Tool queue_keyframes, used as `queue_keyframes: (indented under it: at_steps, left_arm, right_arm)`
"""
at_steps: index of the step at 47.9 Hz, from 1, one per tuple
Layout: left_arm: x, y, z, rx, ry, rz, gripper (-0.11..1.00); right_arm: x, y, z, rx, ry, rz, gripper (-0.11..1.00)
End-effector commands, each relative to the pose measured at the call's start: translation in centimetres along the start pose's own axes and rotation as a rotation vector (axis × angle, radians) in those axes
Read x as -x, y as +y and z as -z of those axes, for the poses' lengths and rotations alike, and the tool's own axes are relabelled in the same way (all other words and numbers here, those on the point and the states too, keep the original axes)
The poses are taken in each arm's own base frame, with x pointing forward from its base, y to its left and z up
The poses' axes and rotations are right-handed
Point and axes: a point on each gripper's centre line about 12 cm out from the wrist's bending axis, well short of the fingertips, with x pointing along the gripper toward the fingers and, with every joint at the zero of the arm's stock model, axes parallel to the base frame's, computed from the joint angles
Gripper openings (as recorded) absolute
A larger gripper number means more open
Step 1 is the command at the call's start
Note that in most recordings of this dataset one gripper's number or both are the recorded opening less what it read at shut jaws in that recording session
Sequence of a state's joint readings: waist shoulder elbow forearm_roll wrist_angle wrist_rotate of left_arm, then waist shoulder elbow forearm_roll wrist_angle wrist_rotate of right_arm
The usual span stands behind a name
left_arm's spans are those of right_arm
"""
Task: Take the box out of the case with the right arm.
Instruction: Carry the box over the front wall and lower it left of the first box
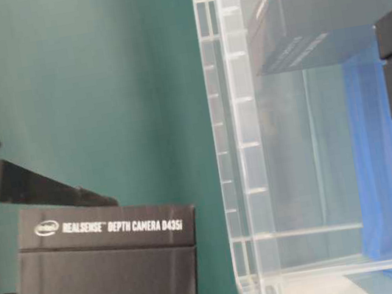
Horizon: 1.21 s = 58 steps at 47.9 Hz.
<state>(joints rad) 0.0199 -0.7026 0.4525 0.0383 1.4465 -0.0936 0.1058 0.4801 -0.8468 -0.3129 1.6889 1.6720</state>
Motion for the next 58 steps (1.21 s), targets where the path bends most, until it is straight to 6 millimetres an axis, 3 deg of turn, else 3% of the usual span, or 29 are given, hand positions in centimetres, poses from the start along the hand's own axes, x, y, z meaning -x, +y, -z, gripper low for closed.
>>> queue_keyframes:
  at_steps: [1,19,38,58]
  left_arm:
    - [0.7,0.1,-0.4,0.002,-0.029,-0.002,0.00]
    - [0.8,0.1,-0.4,0.004,-0.031,0.000,0.00]
    - [0.8,0.1,-0.4,0.004,-0.032,0.000,0.00]
    - [0.8,0.1,-0.4,0.002,-0.032,0.000,0.00]
  right_arm:
    - [4.9,-0.8,0.5,-0.020,0.019,-0.095,0.68]
    - [6.8,-1.9,6.6,-0.046,0.070,-0.115,0.68]
    - [6.1,-2.0,7.2,-0.049,0.064,-0.085,0.68]
    - [2.7,-1.4,9.4,-0.057,0.091,-0.012,0.68]
